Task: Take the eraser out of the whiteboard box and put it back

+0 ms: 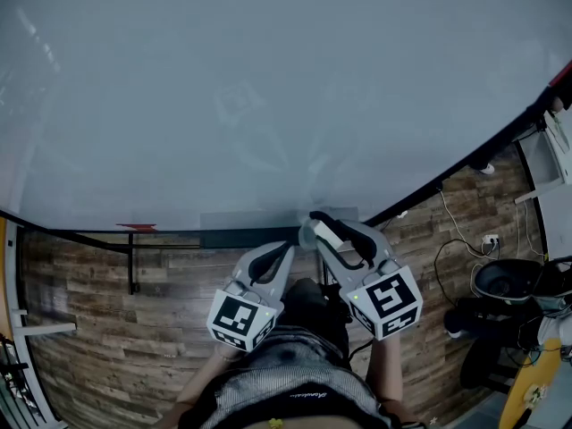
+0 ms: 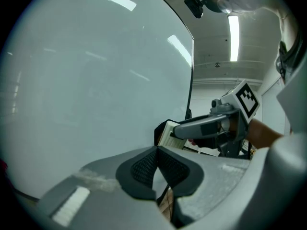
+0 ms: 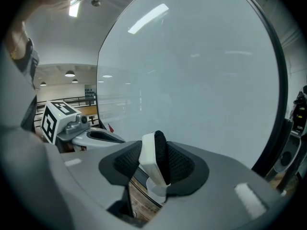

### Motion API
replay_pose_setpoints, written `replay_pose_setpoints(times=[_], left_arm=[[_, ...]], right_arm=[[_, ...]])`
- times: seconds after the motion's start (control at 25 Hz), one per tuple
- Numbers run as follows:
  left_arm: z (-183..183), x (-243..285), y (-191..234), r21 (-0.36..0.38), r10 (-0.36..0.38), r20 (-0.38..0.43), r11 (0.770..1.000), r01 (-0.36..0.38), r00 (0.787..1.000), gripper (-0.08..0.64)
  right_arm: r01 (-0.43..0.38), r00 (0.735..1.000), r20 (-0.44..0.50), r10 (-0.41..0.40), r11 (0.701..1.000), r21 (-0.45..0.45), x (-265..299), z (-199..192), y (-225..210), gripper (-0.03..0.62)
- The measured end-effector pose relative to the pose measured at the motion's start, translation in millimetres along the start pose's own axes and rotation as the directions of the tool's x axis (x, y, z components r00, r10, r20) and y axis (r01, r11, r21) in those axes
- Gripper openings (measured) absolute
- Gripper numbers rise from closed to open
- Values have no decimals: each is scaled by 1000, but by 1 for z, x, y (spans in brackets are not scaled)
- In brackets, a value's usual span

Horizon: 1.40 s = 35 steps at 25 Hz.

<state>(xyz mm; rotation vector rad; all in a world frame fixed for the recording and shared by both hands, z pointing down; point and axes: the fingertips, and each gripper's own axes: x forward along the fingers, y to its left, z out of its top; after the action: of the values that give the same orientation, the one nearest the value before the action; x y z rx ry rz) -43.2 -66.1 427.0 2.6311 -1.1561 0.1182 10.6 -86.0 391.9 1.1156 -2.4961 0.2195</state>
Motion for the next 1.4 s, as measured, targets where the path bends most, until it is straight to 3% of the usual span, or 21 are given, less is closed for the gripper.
replay_pose_setpoints(times=[0.64,1.4], left_arm=[[0,0,-5,22,2,1,1000,-2,1000,0],[0,4,-5,-7,16,10,1000,-16,1000,0]], right_arm=[[-13,1000,-1,13,1000,-5,-1,-4,2,164],[-17,999,-36,17,1000,6,12,-26,-7,164]])
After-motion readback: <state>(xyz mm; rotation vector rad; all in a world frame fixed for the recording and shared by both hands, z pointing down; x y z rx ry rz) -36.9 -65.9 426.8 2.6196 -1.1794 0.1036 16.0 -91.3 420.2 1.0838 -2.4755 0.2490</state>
